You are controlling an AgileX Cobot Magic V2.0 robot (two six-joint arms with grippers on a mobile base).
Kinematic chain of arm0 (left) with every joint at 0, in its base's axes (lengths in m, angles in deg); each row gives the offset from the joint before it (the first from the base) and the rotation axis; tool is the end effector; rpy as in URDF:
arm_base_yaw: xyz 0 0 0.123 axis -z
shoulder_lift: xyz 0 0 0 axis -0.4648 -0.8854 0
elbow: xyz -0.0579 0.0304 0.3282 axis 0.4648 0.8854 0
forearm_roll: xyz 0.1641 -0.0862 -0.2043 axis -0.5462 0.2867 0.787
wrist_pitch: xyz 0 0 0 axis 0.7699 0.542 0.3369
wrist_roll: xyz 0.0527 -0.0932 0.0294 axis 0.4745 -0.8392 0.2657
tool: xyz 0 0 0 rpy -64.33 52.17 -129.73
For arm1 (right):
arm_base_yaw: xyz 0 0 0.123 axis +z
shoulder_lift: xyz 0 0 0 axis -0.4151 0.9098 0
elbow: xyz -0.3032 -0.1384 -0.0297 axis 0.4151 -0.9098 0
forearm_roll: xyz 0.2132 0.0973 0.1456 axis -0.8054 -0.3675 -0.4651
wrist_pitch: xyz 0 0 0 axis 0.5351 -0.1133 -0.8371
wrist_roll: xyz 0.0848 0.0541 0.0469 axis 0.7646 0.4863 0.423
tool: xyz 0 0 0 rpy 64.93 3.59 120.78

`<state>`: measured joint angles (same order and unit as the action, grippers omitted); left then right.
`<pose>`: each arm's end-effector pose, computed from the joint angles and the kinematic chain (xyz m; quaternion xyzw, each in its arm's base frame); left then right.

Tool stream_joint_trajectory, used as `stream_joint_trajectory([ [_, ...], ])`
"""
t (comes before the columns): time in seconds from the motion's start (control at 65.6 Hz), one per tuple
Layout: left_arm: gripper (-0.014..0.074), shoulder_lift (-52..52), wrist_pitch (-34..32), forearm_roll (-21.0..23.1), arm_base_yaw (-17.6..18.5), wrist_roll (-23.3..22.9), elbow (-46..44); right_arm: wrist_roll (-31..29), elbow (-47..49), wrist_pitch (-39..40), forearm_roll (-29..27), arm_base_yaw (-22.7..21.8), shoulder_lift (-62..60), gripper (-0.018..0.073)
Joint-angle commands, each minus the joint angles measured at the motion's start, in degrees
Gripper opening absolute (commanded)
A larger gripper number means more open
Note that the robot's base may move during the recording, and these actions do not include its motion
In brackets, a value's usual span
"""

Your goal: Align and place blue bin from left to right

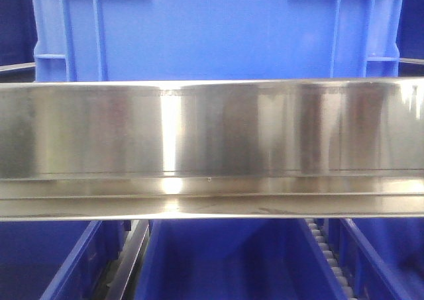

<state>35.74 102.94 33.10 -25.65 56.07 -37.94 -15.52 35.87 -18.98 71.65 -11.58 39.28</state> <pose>0.1132 -0.0041 0.4560 0.0176 0.7549 -0.0082 0.6555 0.0749 0.0166 0.4379 -0.0642 0.7181 0.0911 0.6869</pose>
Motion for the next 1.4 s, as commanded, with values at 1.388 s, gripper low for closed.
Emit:
stream_joint_trajectory([
  [1.388,-0.0111,-67.7,28.9,-10.7,14.4,-19.4,-67.9,11.3,62.9,-31.5,8.8,13.1,69.9,-0.0062],
])
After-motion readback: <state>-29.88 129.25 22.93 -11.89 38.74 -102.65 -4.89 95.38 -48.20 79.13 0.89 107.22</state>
